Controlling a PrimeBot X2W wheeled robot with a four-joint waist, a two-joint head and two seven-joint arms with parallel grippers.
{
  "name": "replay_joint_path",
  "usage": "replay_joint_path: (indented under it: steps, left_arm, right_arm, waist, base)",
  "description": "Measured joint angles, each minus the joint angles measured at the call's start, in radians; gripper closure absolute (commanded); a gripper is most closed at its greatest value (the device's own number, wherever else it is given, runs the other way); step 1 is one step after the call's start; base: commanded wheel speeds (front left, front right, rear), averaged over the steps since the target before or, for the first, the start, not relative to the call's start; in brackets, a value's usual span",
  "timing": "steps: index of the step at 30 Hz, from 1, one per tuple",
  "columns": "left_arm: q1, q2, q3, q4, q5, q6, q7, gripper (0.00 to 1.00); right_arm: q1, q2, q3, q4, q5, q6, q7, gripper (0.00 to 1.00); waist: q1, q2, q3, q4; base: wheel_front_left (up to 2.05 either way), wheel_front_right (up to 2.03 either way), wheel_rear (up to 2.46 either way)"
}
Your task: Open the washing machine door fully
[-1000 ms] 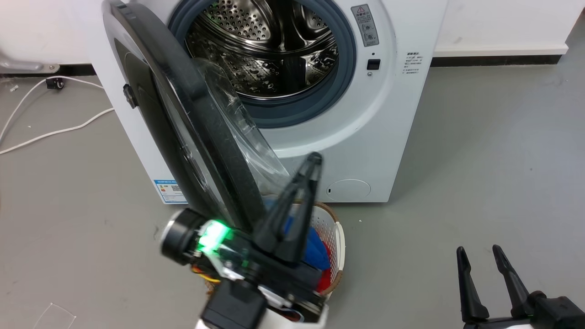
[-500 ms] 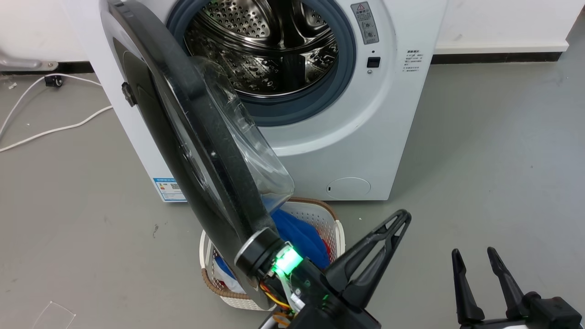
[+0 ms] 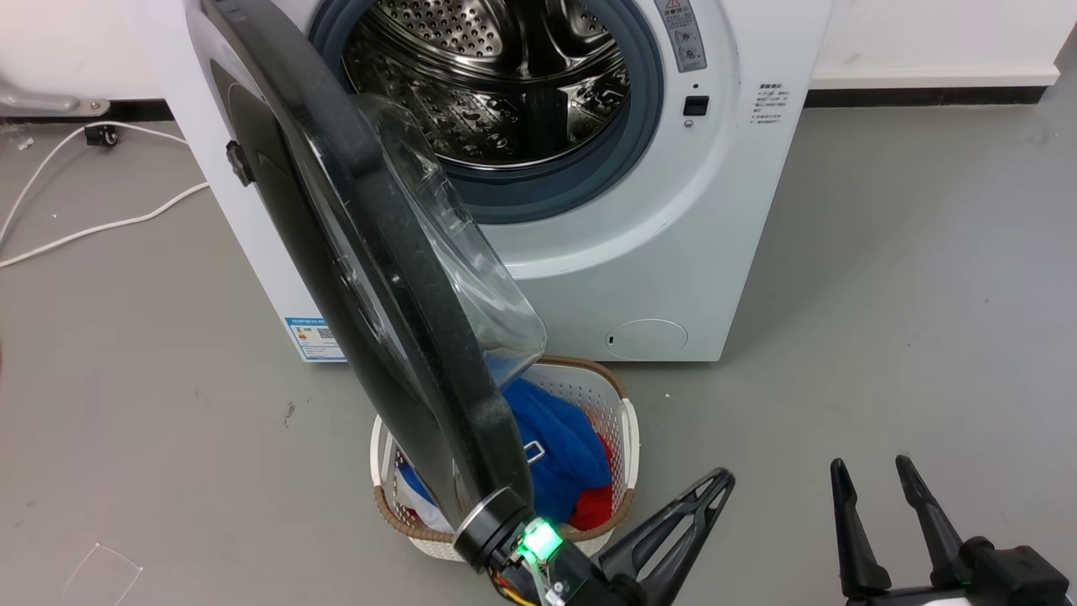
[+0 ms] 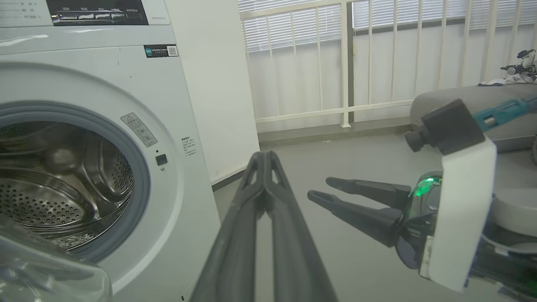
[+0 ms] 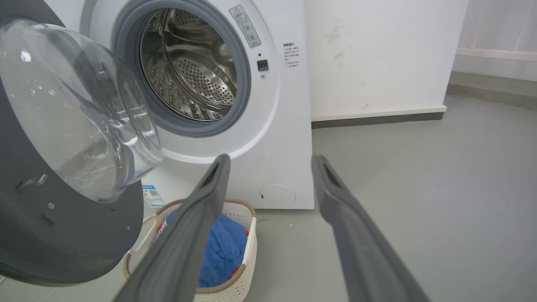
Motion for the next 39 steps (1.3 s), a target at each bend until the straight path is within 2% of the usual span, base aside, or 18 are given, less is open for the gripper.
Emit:
replay_joint_path:
  steps: [11,20,29,39]
  left_arm:
    - [0.048,0.011,0.033,0.106,-0.032,0.016,0.000,1.00]
    - [0.049,0.014,0.136,0.185,-0.056,0.035,0.000,1.00]
    - [0.044,0.016,0.217,0.192,-0.059,0.037,0.000,1.00]
    - [0.056,0.011,0.243,0.161,-0.041,0.029,0.000,1.00]
  right_arm:
    - [-0.009,0.000,0.001,0.006,-0.002,0.000,0.000,0.00]
    - [-0.012,0.000,0.001,0.018,-0.006,0.000,0.000,0.00]
    - [-0.012,0.000,-0.002,0.030,-0.006,0.000,0.000,0.00]
    - [-0.008,0.000,0.009,0.043,-0.006,0.000,0.000,0.00]
  waist:
    - [0.0000,0.0000,0.008,0.005]
    - [0.0000,0.0000,0.011,0.004]
    - [0.0000,0.0000,0.009,0.022]
    - [0.0000,0.0000,-0.001,0.090]
  base:
    - [0.00,0.00,0.00]
    - [0.00,0.00,0.00]
    - [0.00,0.00,0.00]
    - [0.00,0.00,0.00]
